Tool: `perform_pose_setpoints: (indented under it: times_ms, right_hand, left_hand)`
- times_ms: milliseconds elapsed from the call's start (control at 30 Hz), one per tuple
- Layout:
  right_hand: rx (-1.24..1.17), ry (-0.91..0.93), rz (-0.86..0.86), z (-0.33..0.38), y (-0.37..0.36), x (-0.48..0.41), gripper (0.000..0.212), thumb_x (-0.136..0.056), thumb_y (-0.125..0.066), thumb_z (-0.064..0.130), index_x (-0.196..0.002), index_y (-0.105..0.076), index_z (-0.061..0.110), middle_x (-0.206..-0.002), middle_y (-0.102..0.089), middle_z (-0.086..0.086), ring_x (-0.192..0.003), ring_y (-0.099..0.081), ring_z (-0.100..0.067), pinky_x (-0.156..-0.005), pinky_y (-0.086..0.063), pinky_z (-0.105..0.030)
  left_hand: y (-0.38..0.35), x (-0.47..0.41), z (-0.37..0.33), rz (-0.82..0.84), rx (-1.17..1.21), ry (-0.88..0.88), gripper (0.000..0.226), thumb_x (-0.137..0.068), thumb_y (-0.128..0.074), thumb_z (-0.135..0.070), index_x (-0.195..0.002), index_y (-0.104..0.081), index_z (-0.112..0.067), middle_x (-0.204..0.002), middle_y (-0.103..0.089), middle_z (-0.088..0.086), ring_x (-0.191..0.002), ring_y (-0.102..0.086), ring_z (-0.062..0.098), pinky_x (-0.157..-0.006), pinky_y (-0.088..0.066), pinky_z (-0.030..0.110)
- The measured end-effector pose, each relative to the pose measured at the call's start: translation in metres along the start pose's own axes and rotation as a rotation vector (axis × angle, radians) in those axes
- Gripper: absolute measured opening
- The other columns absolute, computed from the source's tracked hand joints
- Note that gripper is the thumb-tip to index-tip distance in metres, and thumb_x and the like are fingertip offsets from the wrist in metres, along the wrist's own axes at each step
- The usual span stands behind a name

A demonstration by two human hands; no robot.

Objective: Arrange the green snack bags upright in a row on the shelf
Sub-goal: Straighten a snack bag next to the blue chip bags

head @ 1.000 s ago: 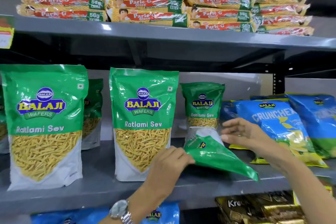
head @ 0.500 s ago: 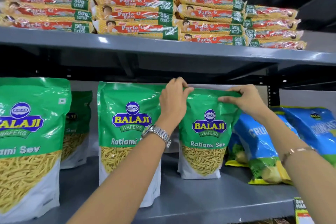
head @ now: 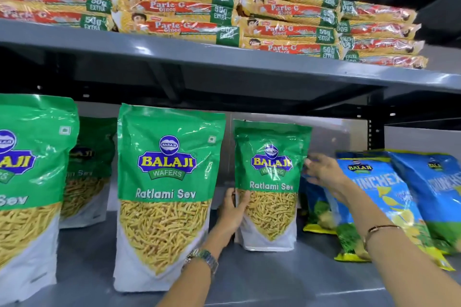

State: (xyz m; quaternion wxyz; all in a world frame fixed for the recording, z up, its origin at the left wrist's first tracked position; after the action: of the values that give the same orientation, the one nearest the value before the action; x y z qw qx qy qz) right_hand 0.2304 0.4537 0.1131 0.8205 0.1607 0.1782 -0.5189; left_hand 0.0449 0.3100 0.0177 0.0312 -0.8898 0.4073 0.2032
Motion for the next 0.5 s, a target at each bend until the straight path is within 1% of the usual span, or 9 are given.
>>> perform_pose_setpoints:
  times_ms: [67,167,200,233,300,333,400,433,500]
  right_hand:
    - [0.009,-0.02,0.012,-0.014,-0.005,-0.001,0.031,-0.094,-0.046,0.016,-0.121,-0.052,0.002,-0.101,-0.059,-0.015,-0.066,-0.063,-0.009,-0.061,-0.05,-0.026]
    - [0.008,0.033,-0.037,-0.015,-0.007,-0.003,0.02,-0.095,-0.043,0.012,-0.109,-0.056,0.005,-0.092,-0.063,-0.01,-0.068,-0.063,-0.01,-0.056,-0.054,-0.022]
    - [0.05,0.064,-0.079,-0.011,-0.005,-0.005,0.018,-0.095,-0.043,0.009,-0.103,-0.059,0.005,-0.086,-0.064,-0.009,-0.066,-0.064,-0.013,-0.06,-0.057,-0.026]
    - [0.128,0.114,-0.115,-0.006,-0.002,-0.007,0.018,-0.094,-0.044,0.009,-0.092,-0.062,0.009,-0.084,-0.066,-0.012,-0.07,-0.067,-0.021,-0.068,-0.058,-0.037]
    - [0.322,0.17,-0.185,-0.002,0.0,-0.013,0.024,-0.09,-0.047,0.009,-0.076,-0.061,0.023,-0.093,-0.069,-0.024,-0.089,-0.064,-0.041,-0.081,-0.051,-0.053]
    - [0.381,0.182,-0.216,0.0,0.0,-0.01,0.022,-0.09,-0.047,0.008,-0.08,-0.063,0.019,-0.1,-0.068,-0.026,-0.096,-0.061,-0.044,-0.084,-0.048,-0.049]
    - [0.39,0.206,-0.299,0.0,0.004,-0.003,0.02,-0.091,-0.046,0.007,-0.1,-0.063,0.0,-0.109,-0.065,-0.025,-0.102,-0.057,-0.04,-0.079,-0.042,-0.036]
    - [0.316,0.208,-0.316,-0.002,0.006,0.0,0.024,-0.092,-0.046,0.011,-0.108,-0.059,-0.002,-0.112,-0.063,-0.022,-0.101,-0.057,-0.036,-0.08,-0.042,-0.036]
    - [0.02,0.119,-0.234,-0.011,-0.001,0.01,0.03,-0.093,-0.047,0.026,-0.115,-0.052,0.006,-0.115,-0.061,-0.014,-0.1,-0.057,-0.03,-0.089,-0.046,-0.043]
  left_hand:
    - [0.0,-0.003,0.005,-0.027,0.011,0.0,0.05,-0.084,-0.054,-0.047,-0.124,-0.041,-0.02,-0.133,-0.049,0.0,-0.119,-0.05,0.022,-0.1,-0.042,0.035]
    - [0.001,-0.002,0.004,-0.061,0.04,-0.031,0.033,-0.085,-0.056,-0.042,-0.11,-0.047,-0.023,-0.116,-0.061,0.005,-0.107,-0.059,0.023,-0.087,-0.049,0.032]
    - [0.002,-0.003,0.004,-0.067,0.042,-0.046,0.031,-0.086,-0.055,-0.038,-0.11,-0.048,-0.021,-0.111,-0.062,0.004,-0.104,-0.059,0.021,-0.081,-0.049,0.028]
    - [0.002,-0.002,0.001,-0.068,0.039,-0.074,0.029,-0.087,-0.055,-0.036,-0.11,-0.048,-0.019,-0.106,-0.062,0.001,-0.1,-0.06,0.019,-0.076,-0.047,0.023]
    - [0.004,-0.002,-0.003,-0.087,0.022,-0.121,0.021,-0.087,-0.057,-0.032,-0.102,-0.049,-0.02,-0.097,-0.063,-0.002,-0.094,-0.061,0.018,-0.071,-0.047,0.019]
    - [0.003,-0.002,-0.004,-0.095,0.019,-0.129,0.017,-0.086,-0.058,-0.032,-0.097,-0.05,-0.021,-0.095,-0.064,-0.001,-0.094,-0.061,0.019,-0.073,-0.048,0.021]
    - [0.002,-0.001,-0.006,-0.104,-0.02,-0.126,0.016,-0.086,-0.059,-0.033,-0.094,-0.049,-0.023,-0.096,-0.064,0.001,-0.095,-0.061,0.022,-0.075,-0.047,0.025]
    - [0.001,0.0,-0.007,-0.102,-0.038,-0.122,0.017,-0.087,-0.058,-0.034,-0.095,-0.049,-0.022,-0.096,-0.063,0.001,-0.096,-0.061,0.021,-0.072,-0.045,0.023]
    - [0.0,0.002,-0.009,-0.08,-0.028,-0.111,0.021,-0.087,-0.056,-0.036,-0.1,-0.048,-0.021,-0.1,-0.062,0.0,-0.098,-0.06,0.019,-0.07,-0.043,0.019]
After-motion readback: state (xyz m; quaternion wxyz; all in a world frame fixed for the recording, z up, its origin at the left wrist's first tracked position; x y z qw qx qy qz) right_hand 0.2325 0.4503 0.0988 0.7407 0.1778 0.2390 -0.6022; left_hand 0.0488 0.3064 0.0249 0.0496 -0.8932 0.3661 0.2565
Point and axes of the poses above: each hand's wrist, its own x-axis away from the middle knuckle, its own y-axis out of the back of the hand, z = x × y, the point moved 8 cm from there along -x, towards the middle knuckle
